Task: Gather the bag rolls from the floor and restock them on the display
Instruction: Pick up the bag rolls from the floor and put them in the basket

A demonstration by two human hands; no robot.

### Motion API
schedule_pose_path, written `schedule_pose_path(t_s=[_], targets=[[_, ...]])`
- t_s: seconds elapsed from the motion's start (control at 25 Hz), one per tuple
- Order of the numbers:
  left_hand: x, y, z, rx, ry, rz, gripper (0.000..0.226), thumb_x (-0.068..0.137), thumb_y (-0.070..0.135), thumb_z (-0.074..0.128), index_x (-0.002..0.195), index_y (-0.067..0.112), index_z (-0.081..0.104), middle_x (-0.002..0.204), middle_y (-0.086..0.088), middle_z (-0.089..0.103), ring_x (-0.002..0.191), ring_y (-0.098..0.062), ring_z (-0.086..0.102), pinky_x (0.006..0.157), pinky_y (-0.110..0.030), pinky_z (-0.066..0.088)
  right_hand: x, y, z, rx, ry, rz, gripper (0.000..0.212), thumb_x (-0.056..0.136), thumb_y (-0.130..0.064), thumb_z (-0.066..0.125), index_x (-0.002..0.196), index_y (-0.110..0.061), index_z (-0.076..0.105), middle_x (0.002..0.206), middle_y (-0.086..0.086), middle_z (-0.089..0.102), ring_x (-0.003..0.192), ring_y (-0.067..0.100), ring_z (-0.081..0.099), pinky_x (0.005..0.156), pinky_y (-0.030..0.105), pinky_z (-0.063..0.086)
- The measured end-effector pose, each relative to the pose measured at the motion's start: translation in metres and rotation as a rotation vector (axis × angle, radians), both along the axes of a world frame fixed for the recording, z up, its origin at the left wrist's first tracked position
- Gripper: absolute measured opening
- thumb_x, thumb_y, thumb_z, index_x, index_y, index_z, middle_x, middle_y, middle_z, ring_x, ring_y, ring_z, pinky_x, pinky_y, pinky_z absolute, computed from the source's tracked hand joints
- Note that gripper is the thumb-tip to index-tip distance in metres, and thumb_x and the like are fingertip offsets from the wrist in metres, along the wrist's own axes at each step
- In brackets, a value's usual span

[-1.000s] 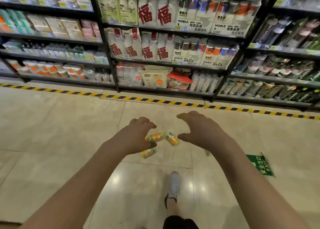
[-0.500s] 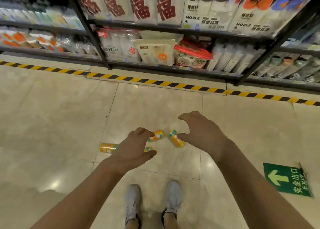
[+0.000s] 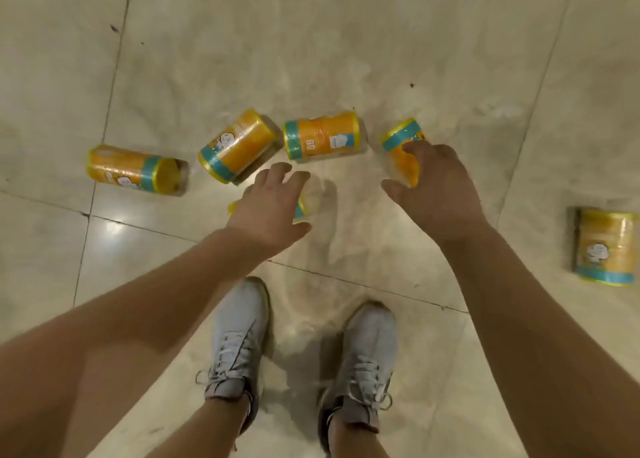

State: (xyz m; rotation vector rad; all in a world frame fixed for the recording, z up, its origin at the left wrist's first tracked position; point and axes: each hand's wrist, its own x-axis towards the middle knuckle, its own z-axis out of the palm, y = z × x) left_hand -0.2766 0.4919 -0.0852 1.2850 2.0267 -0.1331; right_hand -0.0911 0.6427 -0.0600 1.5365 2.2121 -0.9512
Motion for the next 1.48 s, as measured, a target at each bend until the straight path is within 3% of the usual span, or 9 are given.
schedule_pose_path(t_s=[0.24, 0.4, 0.56, 0.72, 0.84, 1.0, 1.24, 1.36, 1.48], targets=[[-0.015, 0.005, -0.059, -0.094, 0.063, -0.050, 0.085, 0.078, 0.040, 0.076, 0.149, 0.022, 0.033, 0.134, -0.009, 0.048, 0.119, -0.033, 0.052, 0.097, -0.045, 0.045, -0.009, 0.033, -0.067, 0.183, 0.019, 0.005, 0.077, 0.085, -0.039, 0.072, 0.151, -0.020, 0.037, 0.141, 0.010, 0.047, 0.123, 0.032, 0.052, 0.099, 0.043, 0.045], [-0.032, -0.005, -0.032, 0.095, -0.079, 0.013, 0.084, 0.069, 0.028, 0.084, 0.142, 0.015, 0.043, 0.129, -0.010, 0.053, 0.111, -0.037, 0.059, 0.086, -0.050, 0.054, -0.029, 0.055, -0.088, 0.080, -0.142, -0.036, 0.094, 0.082, -0.045, 0.076, 0.155, -0.018, 0.023, 0.139, 0.012, 0.045, 0.124, 0.034, 0.051, 0.092, 0.042, 0.044], [-0.034, 0.007, 0.021, 0.204, -0.098, 0.204, 0.087, 0.067, 0.029, 0.090, 0.141, 0.026, 0.045, 0.138, 0.002, 0.051, 0.113, -0.024, 0.058, 0.085, -0.040, 0.051, -0.026, 0.052, -0.051, 0.044, -0.058, -0.086, 0.082, 0.078, -0.034, 0.080, 0.145, -0.015, 0.036, 0.131, 0.008, 0.046, 0.110, 0.031, 0.058, 0.075, 0.033, 0.038], [-0.034, 0.025, 0.135, 0.379, -0.187, 0.295, 0.081, 0.065, 0.030, 0.091, 0.136, 0.027, 0.052, 0.129, 0.009, 0.055, 0.110, -0.013, 0.055, 0.086, -0.031, 0.045, -0.021, 0.042, 0.080, 0.068, 0.158, -0.131, 0.069, 0.071, -0.033, 0.086, 0.127, -0.015, 0.049, 0.114, -0.003, 0.045, 0.096, 0.014, 0.048, 0.078, 0.022, 0.034], [-0.048, 0.035, 0.255, 0.453, -0.210, 0.307, 0.082, 0.064, 0.033, 0.092, 0.135, 0.031, 0.052, 0.127, 0.011, 0.057, 0.109, -0.010, 0.056, 0.087, -0.025, 0.044, -0.033, 0.042, 0.213, 0.140, 0.322, -0.030, 0.068, 0.068, -0.029, 0.090, 0.123, -0.014, 0.053, 0.115, -0.002, 0.051, 0.090, 0.006, 0.045, 0.072, 0.017, 0.032], [-0.076, 0.044, 0.463, 0.524, -0.212, 0.314, 0.082, 0.063, 0.038, 0.092, 0.135, 0.039, 0.052, 0.124, 0.020, 0.056, 0.107, -0.002, 0.054, 0.090, -0.022, 0.047, -0.064, 0.036, 0.436, 0.179, 0.424, 0.031, 0.068, 0.071, -0.037, 0.087, 0.127, -0.025, 0.050, 0.118, -0.011, 0.045, 0.092, 0.002, 0.046, 0.080, 0.027, 0.047], [-0.117, 0.019, 0.735, 0.655, -0.163, 0.237, 0.085, 0.063, 0.038, 0.093, 0.135, 0.044, 0.051, 0.128, 0.021, 0.056, 0.114, -0.006, 0.056, 0.097, -0.032, 0.050, -0.101, -0.009, 0.715, 0.327, 0.522, 0.164, 0.075, 0.072, -0.044, 0.083, 0.134, -0.032, 0.043, 0.131, -0.013, 0.043, 0.116, 0.010, 0.049, 0.093, 0.037, 0.048], [-0.127, -0.014, 0.831, 0.758, -0.135, 0.208, 0.086, 0.063, 0.041, 0.093, 0.138, 0.044, 0.050, 0.133, 0.018, 0.055, 0.117, -0.009, 0.056, 0.100, -0.038, 0.050, -0.104, -0.036, 0.811, 0.420, 0.576, 0.162, 0.077, 0.068, -0.049, 0.083, 0.133, -0.032, 0.046, 0.128, -0.010, 0.048, 0.114, 0.011, 0.050, 0.094, 0.038, 0.048], [-0.125, -0.044, 0.873, 0.843, -0.145, 0.245, 0.086, 0.064, 0.040, 0.093, 0.139, 0.045, 0.050, 0.130, 0.021, 0.056, 0.114, -0.005, 0.058, 0.096, -0.033, 0.052, -0.104, -0.052, 0.851, 0.428, 0.653, 0.174, 0.074, 0.066, -0.051, 0.086, 0.129, -0.036, 0.049, 0.119, -0.012, 0.052, 0.107, 0.009, 0.052, 0.085, 0.029, 0.043]])
